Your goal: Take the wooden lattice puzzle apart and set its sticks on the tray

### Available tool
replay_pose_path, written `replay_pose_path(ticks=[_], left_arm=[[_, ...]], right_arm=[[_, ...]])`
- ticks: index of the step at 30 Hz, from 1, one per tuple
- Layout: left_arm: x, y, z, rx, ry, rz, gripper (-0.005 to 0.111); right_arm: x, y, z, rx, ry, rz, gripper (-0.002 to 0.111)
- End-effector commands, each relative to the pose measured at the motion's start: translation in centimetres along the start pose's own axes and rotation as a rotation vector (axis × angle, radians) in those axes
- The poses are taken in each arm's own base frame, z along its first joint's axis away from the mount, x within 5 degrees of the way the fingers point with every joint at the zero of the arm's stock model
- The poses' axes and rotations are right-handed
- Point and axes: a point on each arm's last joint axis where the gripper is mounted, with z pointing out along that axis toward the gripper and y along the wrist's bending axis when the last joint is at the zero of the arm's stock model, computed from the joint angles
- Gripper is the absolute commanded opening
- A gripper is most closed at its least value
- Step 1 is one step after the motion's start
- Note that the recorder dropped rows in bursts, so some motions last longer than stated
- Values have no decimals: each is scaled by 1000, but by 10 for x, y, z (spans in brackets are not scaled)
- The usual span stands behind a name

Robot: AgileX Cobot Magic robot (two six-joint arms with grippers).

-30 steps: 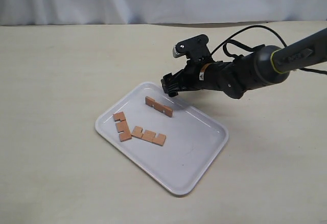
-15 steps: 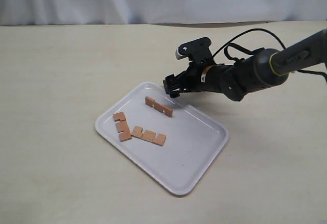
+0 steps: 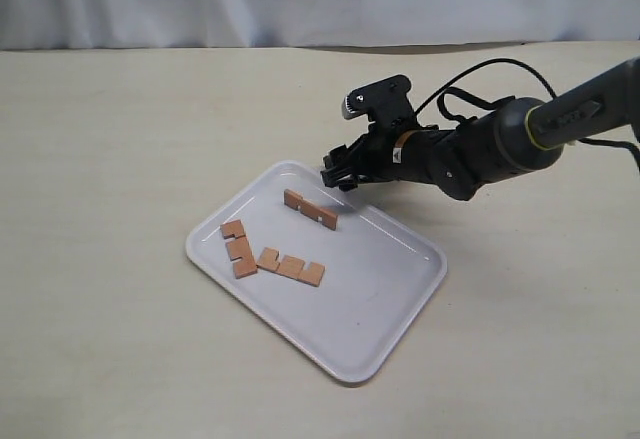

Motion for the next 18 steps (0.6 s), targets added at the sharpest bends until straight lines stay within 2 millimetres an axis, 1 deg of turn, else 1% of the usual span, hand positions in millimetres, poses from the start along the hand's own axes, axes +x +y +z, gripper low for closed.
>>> replay_pose_path(ticks=[1,4,6,10,12,14,17,18], left_arm=[[0,0,0,7,-11,2,0],[0,0,0,7,-11,2,0],[0,0,0,7,-11,2,0],[0,0,0,7,-11,2,0],[0,0,0,7,-11,2,0],[0,0,0,7,-11,2,0],[0,0,0,7,-11,2,0],[0,0,0,7,-11,2,0]], right_arm=[[-1,-1,0,3,2,-4,6],[0,-1,0,5,9,-4,5],[-5,-1,-5,7,0,-5,5],[-18,0,-21,4,-51,-10,5],[-25,1,-35,-3,-100,-11,5],[-32,3,-46,-7,-111,-47,5],[-37,8,-53,-9,-82,-82,5],[-38,12,-54,-18,-75,-110,5]])
